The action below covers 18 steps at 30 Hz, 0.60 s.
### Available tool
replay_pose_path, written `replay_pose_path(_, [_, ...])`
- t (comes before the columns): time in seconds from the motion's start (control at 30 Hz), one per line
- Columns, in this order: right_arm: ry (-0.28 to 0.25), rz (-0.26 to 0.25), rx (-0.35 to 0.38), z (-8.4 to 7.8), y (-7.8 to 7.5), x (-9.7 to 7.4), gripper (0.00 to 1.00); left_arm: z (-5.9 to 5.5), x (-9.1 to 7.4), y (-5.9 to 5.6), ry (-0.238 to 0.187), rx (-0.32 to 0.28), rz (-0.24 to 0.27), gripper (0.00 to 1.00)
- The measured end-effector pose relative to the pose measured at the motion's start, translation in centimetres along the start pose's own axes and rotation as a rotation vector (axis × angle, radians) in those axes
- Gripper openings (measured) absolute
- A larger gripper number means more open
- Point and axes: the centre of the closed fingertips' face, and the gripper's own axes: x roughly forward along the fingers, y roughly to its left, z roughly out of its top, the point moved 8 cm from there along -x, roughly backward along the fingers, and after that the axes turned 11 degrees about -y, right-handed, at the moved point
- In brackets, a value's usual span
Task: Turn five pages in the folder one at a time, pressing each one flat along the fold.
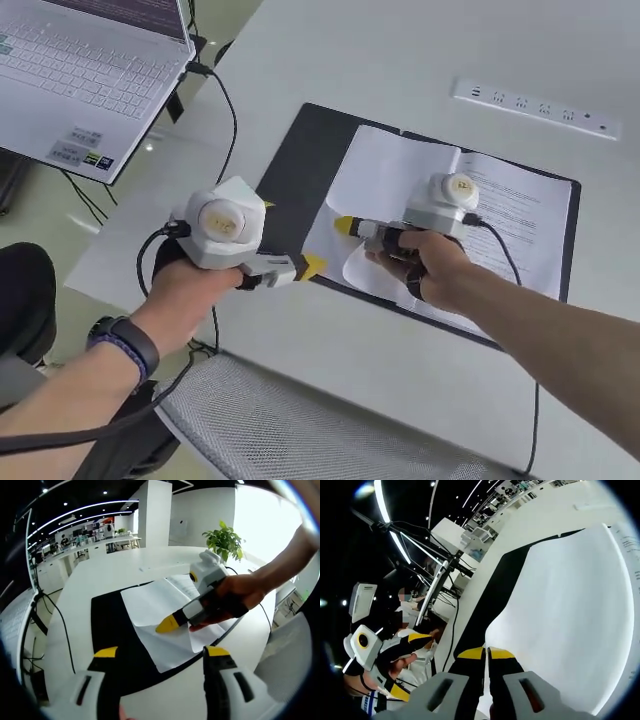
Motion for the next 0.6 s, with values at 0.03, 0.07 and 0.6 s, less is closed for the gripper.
replay_pose_path(0.03, [0.0,0.004,0.0,0.0,0.1,0.0,0.02,0.0,0.1,-0.1,0.0,0.001,-0.002,0.66])
replay_pose_path(0.07, [0.0,0.01,0.001,0.1,0.0,0.1,0.03,0.1,0.3,-0.2,0.001,0.002,-0.005,0.65])
replay_pose_path(0.6, [-0.032,0.11,0.004,1.2,1.5,-1.9,0.23,1.3,2.4,-1.4,-0.023,0.015,-0.067,0.56])
